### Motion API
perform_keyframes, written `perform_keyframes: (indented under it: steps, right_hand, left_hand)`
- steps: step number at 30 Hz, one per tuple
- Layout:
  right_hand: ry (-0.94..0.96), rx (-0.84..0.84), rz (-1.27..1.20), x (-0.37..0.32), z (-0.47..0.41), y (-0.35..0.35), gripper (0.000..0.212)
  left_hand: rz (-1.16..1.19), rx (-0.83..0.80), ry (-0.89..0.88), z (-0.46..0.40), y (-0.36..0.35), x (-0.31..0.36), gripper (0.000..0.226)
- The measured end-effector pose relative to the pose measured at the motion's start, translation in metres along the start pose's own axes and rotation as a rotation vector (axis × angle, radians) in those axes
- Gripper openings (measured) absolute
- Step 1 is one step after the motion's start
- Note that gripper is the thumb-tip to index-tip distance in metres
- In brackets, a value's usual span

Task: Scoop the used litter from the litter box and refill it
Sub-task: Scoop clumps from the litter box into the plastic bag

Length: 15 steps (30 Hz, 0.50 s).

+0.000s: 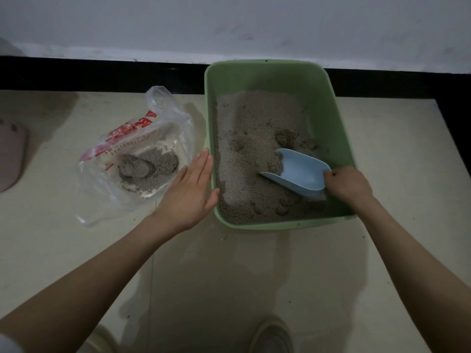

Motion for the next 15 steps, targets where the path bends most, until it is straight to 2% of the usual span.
perform_keyframes:
  steps: [8, 15]
  right_hand:
    - [0.138, -0.04, -0.071, -0.013, 0.009, 0.009, 0.04]
    - [0.267, -0.068, -0.323, -0.019, 0.02, 0.019, 0.042]
  left_hand:
    - [0.005, -0.007, 0.008, 0.0, 0.001, 0.001, 0.07]
    - [-0.013, -0.027, 0.02, 0.0, 0.003, 0.0, 0.071]
Point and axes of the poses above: each hand's wrist, its own z-axis away from the middle knuckle, its own y-axis out of the back of the hand, x = y × z, the point moved 2 cm from there along -z, towards the middle knuckle, and after that the axes turned 2 degrees about -z, right-handed, at the moved point
